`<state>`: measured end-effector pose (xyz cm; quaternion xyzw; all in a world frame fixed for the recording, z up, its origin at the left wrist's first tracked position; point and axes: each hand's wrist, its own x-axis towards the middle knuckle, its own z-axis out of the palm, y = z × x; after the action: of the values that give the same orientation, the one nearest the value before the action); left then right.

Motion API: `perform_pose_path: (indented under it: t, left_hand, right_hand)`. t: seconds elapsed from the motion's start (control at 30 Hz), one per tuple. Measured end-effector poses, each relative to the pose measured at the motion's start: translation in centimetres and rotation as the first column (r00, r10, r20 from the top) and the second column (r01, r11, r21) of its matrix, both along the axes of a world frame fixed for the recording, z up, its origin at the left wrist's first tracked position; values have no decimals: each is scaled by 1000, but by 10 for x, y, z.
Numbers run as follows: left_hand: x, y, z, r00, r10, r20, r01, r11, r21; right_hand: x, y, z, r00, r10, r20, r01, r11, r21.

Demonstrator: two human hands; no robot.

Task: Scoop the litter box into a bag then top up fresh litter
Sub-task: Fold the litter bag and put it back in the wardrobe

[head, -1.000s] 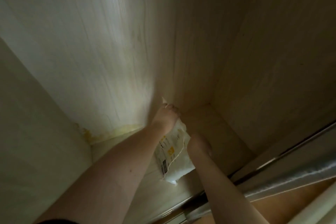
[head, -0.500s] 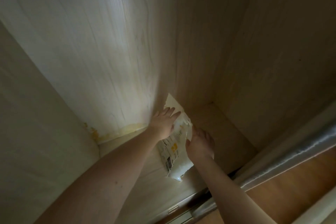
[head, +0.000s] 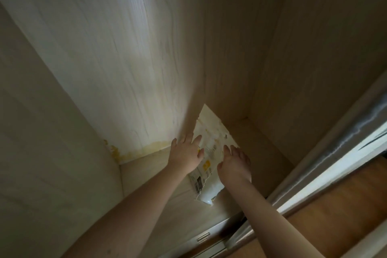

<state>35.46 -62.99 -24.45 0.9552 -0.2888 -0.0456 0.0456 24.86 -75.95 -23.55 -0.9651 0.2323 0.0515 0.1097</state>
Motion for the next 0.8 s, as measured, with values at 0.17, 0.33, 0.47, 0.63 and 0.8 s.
perform_pose_path:
  t: [0.17,0.33,0.47,0.63,0.8]
  left_hand:
    - [-22,14,0,996,71,46,-71,997,16]
    - [-51,23,-1,991,120,66,-120,993,-8]
    - [-73,37,-4,989,147,2,-147,988,-44]
    - [-115,46,-14,963,224,-147,-239,966,-99]
    - [-163,72,-4,985,124,-121,-144,974,-174]
  right_hand:
    - [-8,7,1,1000,-11,-8,11,999,41]
    - [-21,28,-1,1000,-21,12,21,999,36]
    - [-39,47,-3,1000,-16,-1,16,1000,5]
    - [-72,78,-4,994,-108,-9,107,993,-42]
    - [-121,116,0,967,-251,43,254,962,-103]
